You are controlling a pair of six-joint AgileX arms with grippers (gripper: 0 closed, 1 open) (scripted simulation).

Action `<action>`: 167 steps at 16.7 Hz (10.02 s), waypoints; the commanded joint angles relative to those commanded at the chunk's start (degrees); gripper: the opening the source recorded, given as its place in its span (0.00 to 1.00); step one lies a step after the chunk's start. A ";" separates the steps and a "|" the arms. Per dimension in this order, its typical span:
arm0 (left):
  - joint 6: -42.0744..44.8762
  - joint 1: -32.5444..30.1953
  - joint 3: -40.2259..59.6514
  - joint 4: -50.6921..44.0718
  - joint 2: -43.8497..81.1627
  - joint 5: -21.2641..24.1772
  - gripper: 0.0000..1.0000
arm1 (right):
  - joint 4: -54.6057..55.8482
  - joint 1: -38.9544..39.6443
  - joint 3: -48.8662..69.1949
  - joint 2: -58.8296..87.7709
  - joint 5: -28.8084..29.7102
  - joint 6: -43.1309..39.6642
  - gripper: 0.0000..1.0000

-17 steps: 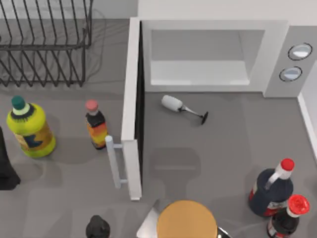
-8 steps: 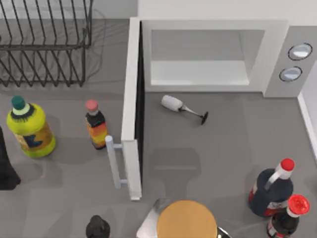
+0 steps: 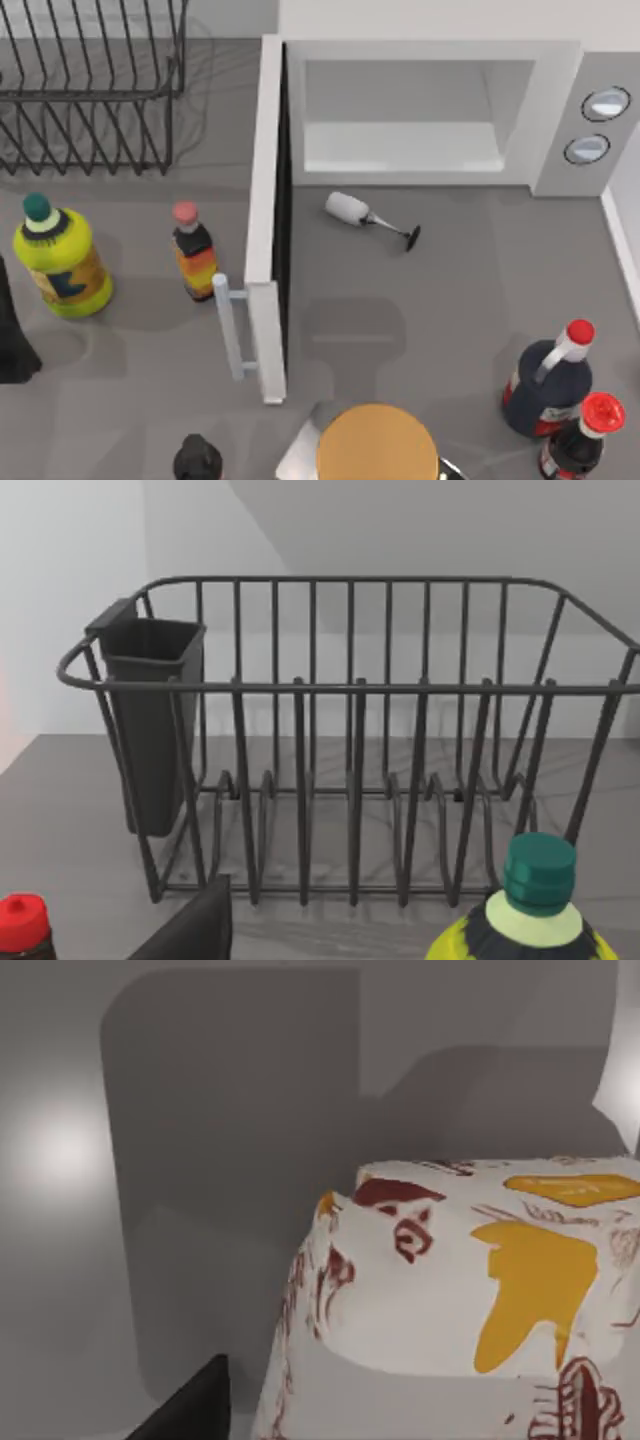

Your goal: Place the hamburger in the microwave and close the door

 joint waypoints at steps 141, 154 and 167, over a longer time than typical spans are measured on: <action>0.00 0.00 0.00 0.00 0.00 0.00 1.00 | 79.99 79.56 15.34 30.23 41.81 98.96 1.00; 0.00 0.00 0.00 0.00 0.00 0.00 1.00 | 76.26 81.63 11.78 22.98 43.52 99.86 1.00; 0.00 0.00 0.00 0.00 0.00 0.00 1.00 | 59.23 81.61 15.82 11.38 43.44 99.76 1.00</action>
